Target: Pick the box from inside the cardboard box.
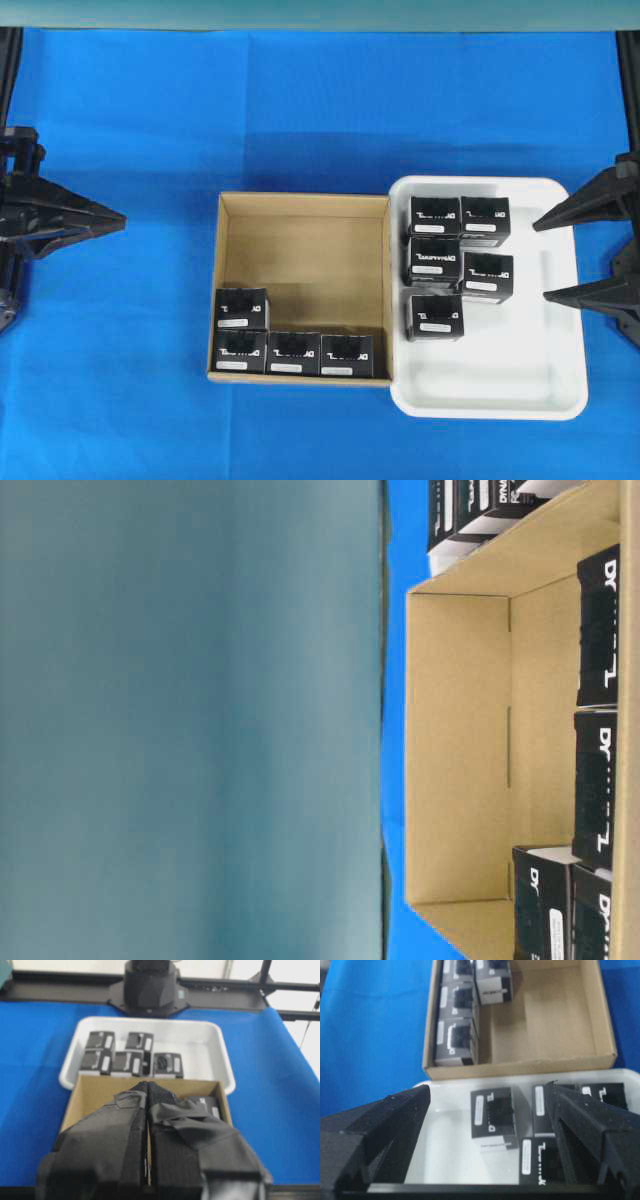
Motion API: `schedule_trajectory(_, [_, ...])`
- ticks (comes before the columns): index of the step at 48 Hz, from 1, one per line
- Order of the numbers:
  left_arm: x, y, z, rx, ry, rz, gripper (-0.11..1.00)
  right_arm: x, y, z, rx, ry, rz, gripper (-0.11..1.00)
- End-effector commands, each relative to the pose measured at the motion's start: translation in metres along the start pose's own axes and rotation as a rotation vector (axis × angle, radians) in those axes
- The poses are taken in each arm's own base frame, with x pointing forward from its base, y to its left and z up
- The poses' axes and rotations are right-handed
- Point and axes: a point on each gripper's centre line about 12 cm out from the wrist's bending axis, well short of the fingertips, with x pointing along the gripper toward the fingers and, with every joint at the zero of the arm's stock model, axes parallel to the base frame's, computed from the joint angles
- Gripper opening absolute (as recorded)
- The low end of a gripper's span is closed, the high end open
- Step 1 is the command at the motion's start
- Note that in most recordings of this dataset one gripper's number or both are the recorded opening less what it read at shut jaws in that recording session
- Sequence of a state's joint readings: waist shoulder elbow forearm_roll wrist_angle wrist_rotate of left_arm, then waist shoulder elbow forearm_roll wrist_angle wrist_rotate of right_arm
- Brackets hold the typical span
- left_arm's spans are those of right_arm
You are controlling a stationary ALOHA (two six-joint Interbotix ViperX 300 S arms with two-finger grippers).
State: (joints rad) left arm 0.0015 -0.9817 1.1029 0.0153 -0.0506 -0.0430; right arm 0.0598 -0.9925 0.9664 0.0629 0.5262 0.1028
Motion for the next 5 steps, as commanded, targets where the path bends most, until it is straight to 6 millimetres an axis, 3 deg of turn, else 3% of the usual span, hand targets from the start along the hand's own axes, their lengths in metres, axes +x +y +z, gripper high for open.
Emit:
schedule_trajectory(1, [0.0005, -0.0007, 0.0118, 0.002, -0.031, -0.003, -0.05, -0.0018, 0.0009, 0.0027, 0.0, -0.015, 0.005, 0.96])
schedule_trajectory(5, [0.0, -0.0003, 0.012, 0.0, -0.031, -0.001, -0.05, -0.0037, 0.0006, 0.0001, 0.0, -0.021, 0.006, 0.96])
